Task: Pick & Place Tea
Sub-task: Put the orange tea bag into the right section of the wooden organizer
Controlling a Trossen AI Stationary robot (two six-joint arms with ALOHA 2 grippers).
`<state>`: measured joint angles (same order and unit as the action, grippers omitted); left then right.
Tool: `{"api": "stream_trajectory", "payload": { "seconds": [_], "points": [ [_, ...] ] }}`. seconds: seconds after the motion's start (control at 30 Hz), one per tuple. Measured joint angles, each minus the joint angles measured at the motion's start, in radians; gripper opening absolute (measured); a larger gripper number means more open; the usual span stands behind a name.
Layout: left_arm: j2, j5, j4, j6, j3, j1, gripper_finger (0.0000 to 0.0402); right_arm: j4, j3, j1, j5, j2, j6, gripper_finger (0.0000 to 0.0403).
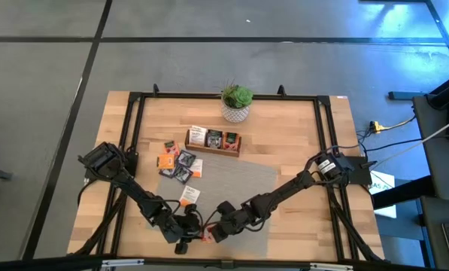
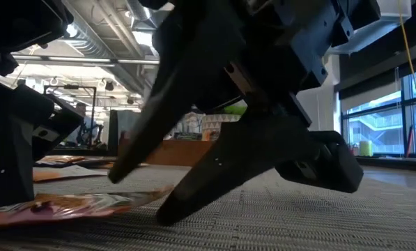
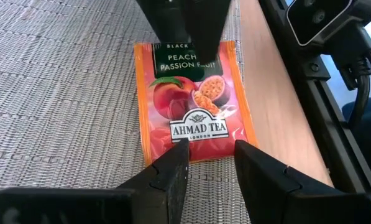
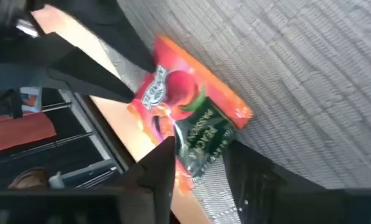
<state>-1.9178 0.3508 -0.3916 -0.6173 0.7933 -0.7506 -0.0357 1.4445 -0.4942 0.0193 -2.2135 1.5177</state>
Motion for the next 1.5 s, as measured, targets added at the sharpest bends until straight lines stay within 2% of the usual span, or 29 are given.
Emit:
{"api": "stream_trajectory", "payload": {
  "seconds": [0.27, 0.53, 0.77, 0.9, 1.0, 1.2, 1.33, 1.5],
  "points": [
    [0.000, 0.000, 0.000, 0.000, 0.000, 0.000, 0.0127, -0.010, -0.002, 0.000, -0.002, 0.000, -0.004, 0.0061],
    [0.000, -0.001, 0.000, 0.002, 0.000, 0.000, 0.0127, -0.009, -0.002, -0.001, -0.020, 0.000, -0.067, 0.0008],
    [0.044, -0.032, 0.026, 0.045, -0.003, 0.002, 0.0128, -0.012, -0.002, 0.000, -0.033, 0.004, -0.144, 0.0004],
    [0.113, -0.032, 0.048, 0.095, -0.003, 0.003, 0.0128, -0.022, -0.001, 0.002, -0.029, 0.032, -0.202, 0.0003],
    [0.183, -0.032, 0.110, 0.131, -0.003, 0.007, 0.0128, -0.091, -0.001, 0.004, -0.036, 0.089, -0.263, 0.0002],
    [0.389, 0.016, 0.339, 0.144, -0.002, 0.014, 0.0128, -0.426, 0.000, 0.044, -0.137, 0.293, -0.437, 0.0002],
    [0.517, 0.078, 0.480, 0.212, -0.002, 0.015, 0.0128, -0.651, 0.001, 0.136, -0.204, 0.430, -0.593, 0.0002],
    [0.615, 0.186, 0.551, 0.220, -0.002, 0.020, 0.0128, -0.798, 0.001, 0.328, -0.231, 0.516, -0.867, 0.0001]
  ]
}}
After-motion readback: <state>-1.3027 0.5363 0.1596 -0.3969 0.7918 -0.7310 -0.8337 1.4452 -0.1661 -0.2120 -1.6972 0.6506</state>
